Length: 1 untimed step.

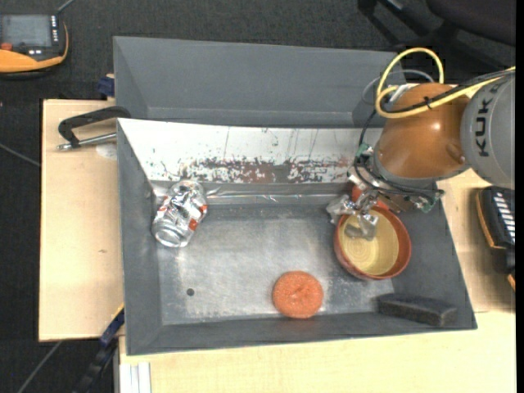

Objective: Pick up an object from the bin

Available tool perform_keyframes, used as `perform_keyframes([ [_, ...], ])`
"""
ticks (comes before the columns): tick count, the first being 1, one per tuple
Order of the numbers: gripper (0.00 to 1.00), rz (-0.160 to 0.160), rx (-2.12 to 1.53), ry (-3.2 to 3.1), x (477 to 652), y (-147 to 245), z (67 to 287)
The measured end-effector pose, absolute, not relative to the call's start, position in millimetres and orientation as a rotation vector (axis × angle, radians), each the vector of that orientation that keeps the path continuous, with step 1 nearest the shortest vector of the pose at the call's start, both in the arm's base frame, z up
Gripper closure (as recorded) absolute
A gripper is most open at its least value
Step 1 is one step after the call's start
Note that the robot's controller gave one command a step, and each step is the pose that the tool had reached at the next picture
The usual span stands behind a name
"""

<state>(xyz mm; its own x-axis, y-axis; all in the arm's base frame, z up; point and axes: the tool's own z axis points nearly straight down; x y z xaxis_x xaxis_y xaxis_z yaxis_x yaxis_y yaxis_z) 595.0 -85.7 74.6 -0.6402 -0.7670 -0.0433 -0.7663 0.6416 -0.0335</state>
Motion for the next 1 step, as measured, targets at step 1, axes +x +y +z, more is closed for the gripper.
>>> perform_keyframes([
  [1,1.0,-0.018,-1.308,2.798,595.0,-85.7,74.7],
])
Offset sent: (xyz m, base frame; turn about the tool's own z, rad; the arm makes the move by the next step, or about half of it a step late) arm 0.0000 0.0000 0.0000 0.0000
